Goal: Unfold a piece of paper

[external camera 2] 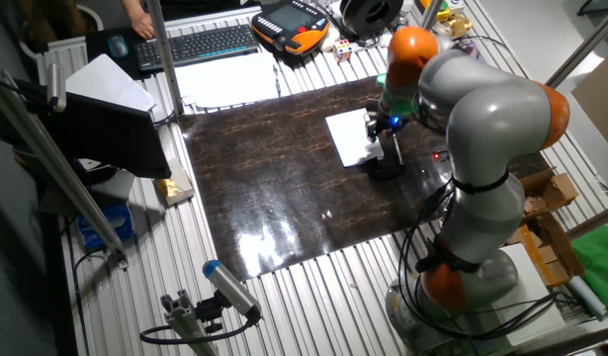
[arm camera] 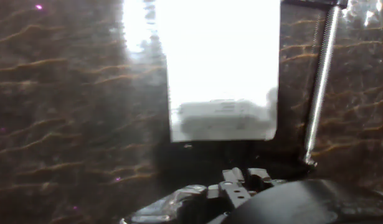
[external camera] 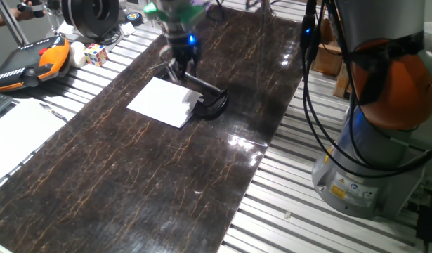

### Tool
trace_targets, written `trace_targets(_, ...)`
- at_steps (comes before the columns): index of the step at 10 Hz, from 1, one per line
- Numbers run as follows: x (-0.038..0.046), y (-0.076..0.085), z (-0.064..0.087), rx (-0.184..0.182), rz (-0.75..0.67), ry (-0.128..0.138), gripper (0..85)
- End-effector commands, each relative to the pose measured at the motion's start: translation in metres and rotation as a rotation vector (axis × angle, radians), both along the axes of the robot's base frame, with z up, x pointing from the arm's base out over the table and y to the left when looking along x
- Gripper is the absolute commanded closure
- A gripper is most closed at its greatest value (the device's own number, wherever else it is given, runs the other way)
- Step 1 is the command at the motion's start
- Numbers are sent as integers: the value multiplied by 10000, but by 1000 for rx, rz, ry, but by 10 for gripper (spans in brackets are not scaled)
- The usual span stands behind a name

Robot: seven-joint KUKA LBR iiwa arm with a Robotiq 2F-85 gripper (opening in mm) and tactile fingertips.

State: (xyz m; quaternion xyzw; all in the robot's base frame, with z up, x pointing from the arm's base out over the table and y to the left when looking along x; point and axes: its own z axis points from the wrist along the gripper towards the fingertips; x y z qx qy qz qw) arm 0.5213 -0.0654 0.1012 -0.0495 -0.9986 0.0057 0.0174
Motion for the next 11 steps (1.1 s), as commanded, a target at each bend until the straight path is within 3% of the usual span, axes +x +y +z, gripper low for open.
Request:
trace_targets(1, 0, -24, -153, -4, 6, -5, 340)
trace_targets(4, 29, -194, -296, -2, 29, -32, 327)
trace_targets(11, 41, -275, -484, 39, 27, -91, 327)
